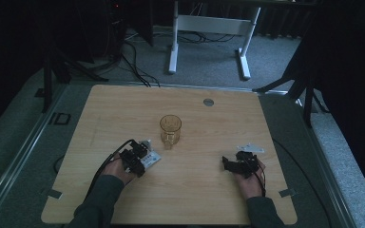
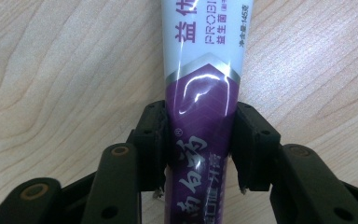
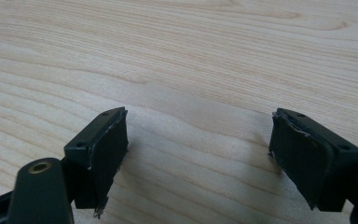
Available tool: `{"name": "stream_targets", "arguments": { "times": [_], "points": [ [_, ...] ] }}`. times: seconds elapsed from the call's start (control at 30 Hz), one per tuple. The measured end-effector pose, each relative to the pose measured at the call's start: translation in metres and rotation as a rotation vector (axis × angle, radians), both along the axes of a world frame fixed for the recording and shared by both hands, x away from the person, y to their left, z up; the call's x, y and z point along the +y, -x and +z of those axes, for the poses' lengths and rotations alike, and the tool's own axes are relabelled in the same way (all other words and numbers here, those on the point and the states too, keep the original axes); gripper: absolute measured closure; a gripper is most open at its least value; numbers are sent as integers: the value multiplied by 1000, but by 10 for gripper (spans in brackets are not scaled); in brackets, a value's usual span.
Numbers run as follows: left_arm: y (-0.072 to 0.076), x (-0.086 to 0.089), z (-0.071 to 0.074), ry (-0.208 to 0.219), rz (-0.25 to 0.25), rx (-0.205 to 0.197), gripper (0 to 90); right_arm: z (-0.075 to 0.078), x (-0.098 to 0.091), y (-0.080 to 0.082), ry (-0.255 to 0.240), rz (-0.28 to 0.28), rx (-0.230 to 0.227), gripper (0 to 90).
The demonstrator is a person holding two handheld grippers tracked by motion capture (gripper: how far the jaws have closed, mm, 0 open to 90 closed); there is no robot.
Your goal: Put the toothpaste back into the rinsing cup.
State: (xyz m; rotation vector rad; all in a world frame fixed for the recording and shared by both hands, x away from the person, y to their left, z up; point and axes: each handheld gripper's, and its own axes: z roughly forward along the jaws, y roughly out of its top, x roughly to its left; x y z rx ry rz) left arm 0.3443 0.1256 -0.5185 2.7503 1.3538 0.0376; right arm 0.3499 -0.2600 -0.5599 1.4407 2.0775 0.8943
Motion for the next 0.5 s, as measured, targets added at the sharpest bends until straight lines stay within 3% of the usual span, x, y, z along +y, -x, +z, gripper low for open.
{"name": "stream_targets", "arguments": {
  "times": [0.3,0.5],
  "points": [
    [2,-1,4,-10,-1,-5,684,0,0,0,0,0,0,192],
    [3,2,6,15,6,0,710,0,0,0,1,1,0,192]
  ]
}}
